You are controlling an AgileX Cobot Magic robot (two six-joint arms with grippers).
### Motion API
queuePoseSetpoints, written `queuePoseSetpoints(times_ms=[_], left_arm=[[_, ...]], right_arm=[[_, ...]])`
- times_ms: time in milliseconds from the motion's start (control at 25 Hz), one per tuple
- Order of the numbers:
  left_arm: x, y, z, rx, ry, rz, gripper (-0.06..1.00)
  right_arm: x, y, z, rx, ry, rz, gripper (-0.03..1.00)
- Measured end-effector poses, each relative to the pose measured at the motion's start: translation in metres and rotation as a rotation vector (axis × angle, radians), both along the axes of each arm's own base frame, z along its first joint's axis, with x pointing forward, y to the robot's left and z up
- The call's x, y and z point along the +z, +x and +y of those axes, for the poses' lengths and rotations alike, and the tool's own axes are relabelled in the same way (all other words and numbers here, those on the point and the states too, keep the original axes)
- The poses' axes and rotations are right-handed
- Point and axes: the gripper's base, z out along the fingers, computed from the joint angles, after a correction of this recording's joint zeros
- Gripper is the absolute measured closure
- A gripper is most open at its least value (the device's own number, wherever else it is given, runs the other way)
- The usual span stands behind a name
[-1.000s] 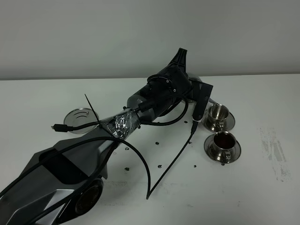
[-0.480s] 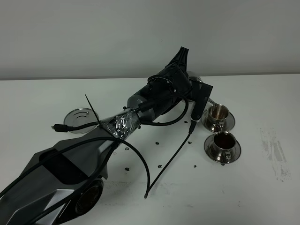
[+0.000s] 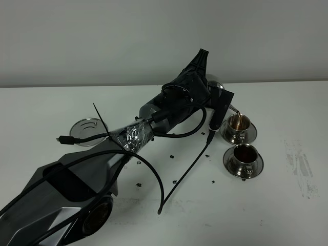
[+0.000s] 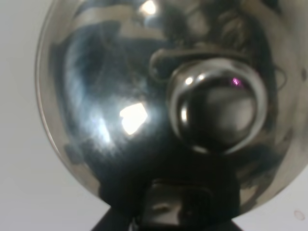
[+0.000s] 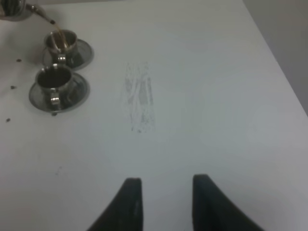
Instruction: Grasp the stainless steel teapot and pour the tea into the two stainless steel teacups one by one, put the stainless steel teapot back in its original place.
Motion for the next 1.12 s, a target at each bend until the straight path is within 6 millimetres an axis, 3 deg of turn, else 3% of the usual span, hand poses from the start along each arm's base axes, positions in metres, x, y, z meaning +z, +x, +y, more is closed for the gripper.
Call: queuePoseSetpoints(times_ms=[1120], left_arm=[[-0.0028,0.002,-0.0029,-0.045,0.043,-0.047,0.75]], right_arm=[[0.0,-0.0001,-0.0003,-0.002,-0.003,0.001,0.72]])
